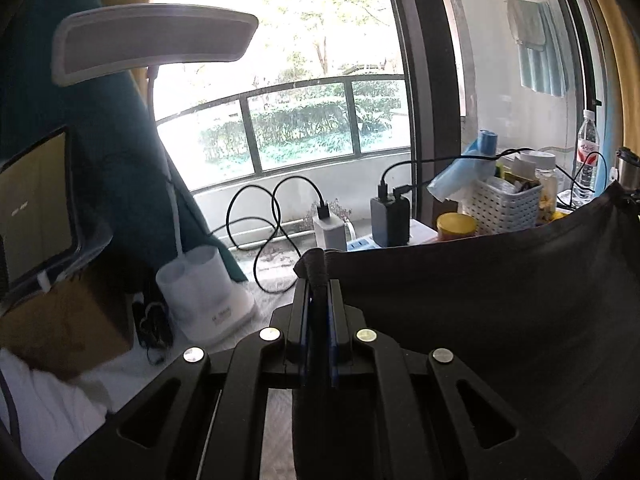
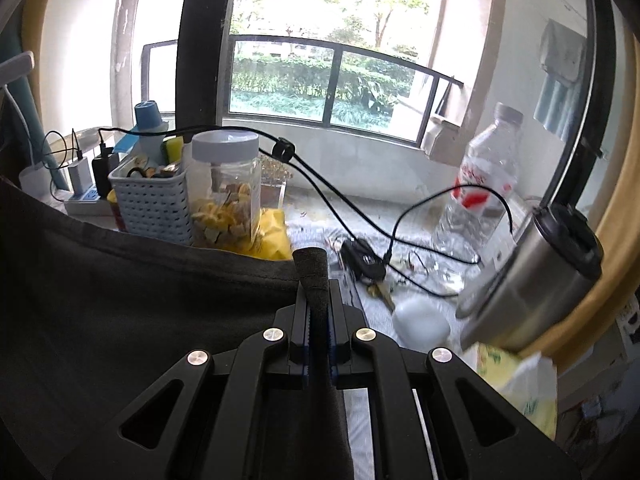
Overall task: Fold small clothes
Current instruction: 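Lay the hem over the shirt body and open both tools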
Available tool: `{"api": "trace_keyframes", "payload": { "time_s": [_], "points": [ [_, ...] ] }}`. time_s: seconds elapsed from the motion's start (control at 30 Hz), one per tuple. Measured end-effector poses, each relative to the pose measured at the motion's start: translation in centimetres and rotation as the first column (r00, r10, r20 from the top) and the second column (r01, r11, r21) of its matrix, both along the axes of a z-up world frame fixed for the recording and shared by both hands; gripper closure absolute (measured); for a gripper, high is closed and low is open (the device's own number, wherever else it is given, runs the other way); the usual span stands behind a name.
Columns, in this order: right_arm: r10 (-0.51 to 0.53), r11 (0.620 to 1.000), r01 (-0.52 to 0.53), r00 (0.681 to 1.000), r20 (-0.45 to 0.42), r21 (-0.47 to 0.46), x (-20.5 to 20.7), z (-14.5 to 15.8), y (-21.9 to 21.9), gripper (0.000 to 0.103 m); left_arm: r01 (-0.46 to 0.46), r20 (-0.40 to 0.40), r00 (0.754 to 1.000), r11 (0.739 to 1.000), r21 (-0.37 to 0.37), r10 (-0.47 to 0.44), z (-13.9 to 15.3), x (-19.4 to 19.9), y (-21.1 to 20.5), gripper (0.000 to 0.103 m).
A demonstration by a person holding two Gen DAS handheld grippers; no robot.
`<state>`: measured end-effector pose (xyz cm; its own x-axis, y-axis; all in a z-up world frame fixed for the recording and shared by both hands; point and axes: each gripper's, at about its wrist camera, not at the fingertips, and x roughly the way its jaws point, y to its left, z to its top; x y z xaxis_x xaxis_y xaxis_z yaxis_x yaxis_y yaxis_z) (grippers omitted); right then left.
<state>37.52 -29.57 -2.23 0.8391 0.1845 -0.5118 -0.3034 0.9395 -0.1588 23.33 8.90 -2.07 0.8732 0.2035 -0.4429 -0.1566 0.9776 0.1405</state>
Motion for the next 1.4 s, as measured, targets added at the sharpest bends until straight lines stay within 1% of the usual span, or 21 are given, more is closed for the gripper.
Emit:
{"api": "trace_keyframes", "payload": {
  "time_s": [0.2, 0.3, 0.47, 0.6, 0.7, 0.73, 0.77, 0.8, 0.83, 0.87, 0.9, 0.93, 0.97, 1.07, 1.17, 1.3, 1.4],
  "points": [
    [0.002, 0.999, 0.0, 1.0, 0.029, -0.046, 2.1, 0.4, 0.8, 0.095, 0.033, 0.01, 0.999, 0.999, 0.03, -0.034, 0.0, 3.0, 0.0, 0.097],
    [-0.006, 0.998, 0.007, 1.0, 0.02, -0.056, 2.9, -0.1, 0.8, 0.095, 0.033, -0.006, 0.999, 0.999, 0.031, -0.033, -0.7, 4.3, 0.3, 0.097],
    [-0.015, 0.993, 0.015, 1.0, 0.0, -0.118, 3.8, -2.0, 1.4, 0.095, 0.025, -0.071, 0.997, 1.0, 0.002, -0.025, -2.6, 5.8, 0.9, 0.097],
    [-0.001, 0.994, -0.001, 1.0, -0.018, -0.11, 4.4, -2.8, 1.3, 0.095, 0.01, -0.119, 0.993, 1.0, -0.022, -0.013, -3.9, 6.5, 1.2, 0.096],
    [0.004, 0.994, -0.006, 1.0, -0.021, -0.107, 4.3, -2.9, 1.1, 0.094, 0.018, -0.196, 0.98, 0.998, -0.055, -0.028, -4.7, 7.5, 1.6, 0.096],
    [0.002, 0.994, -0.003, 1.0, -0.016, -0.11, 4.1, -2.9, 1.0, 0.087, 0.006, -0.21, 0.978, 0.998, -0.06, -0.019, -4.9, 7.7, 1.7, 0.095],
    [-0.005, 0.993, 0.005, 1.0, -0.007, -0.117, 4.0, -2.9, 0.9, 0.076, -0.01, -0.212, 0.977, 0.998, -0.062, -0.003, -4.9, 7.7, 2.0, 0.095],
    [-0.009, 0.993, 0.009, 1.0, 0.001, -0.117, 3.7, -2.8, 0.7, 0.069, -0.02, -0.213, 0.977, 0.998, -0.063, 0.006, -4.8, 7.6, 2.2, 0.094],
    [-0.009, 0.994, 0.009, 1.0, 0.002, -0.111, 3.6, -2.7, 0.4, 0.055, -0.026, -0.215, 0.976, 0.997, -0.066, 0.011, -4.7, 7.5, 2.4, 0.091],
    [-0.011, 0.994, 0.012, 1.0, 0.004, -0.104, 3.4, -2.5, 0.1, 0.047, -0.028, -0.22, 0.975, 0.997, -0.075, 0.011, -4.6, 7.4, 2.7, 0.07],
    [-0.016, 0.995, 0.016, 1.0, 0.008, -0.101, 3.3, -2.4, -0.2, 0.046, -0.026, -0.219, 0.976, 0.996, -0.085, 0.007, -4.4, 7.0, 2.9, 0.05],
    [-0.018, 0.995, 0.019, 1.0, 0.009, -0.1, 3.1, -2.3, -0.4, 0.045, -0.025, -0.209, 0.978, 0.995, -0.096, 0.004, -4.1, 6.6, 3.2, 0.044],
    [-0.021, 0.994, 0.022, 1.0, 0.011, -0.103, 2.7, -2.1, -0.5, 0.045, -0.025, -0.196, 0.981, 0.994, -0.104, 0.004, -3.7, 6.0, 3.3, 0.043],
    [-0.028, 0.994, 0.03, 1.0, 0.012, -0.105, 1.9, -1.8, -0.8, 0.045, -0.033, -0.193, 0.981, 0.994, -0.1, 0.013, -3.4, 5.1, 3.6, 0.043],
    [-0.033, 0.994, 0.033, 0.999, 0.01, -0.101, 0.8, -1.4, -1.1, 0.045, -0.04, -0.189, 0.982, 0.993, -0.113, 0.018, -3.1, 3.9, 3.8, 0.043],
    [-0.042, 0.996, 0.043, 0.999, 0.015, -0.076, -1.4, -0.8, -1.8, 0.045, -0.045, -0.186, 0.982, 0.99, -0.136, 0.02, -2.8, 2.2, 3.5, 0.043],
    [-0.053, 0.996, 0.054, 0.999, 0.007, -0.066, -3.0, -0.8, -2.4, 0.045, -0.049, -0.179, 0.984, 0.987, -0.15, 0.021, -2.6, 0.4, 3.1, 0.043]
  ]
}}
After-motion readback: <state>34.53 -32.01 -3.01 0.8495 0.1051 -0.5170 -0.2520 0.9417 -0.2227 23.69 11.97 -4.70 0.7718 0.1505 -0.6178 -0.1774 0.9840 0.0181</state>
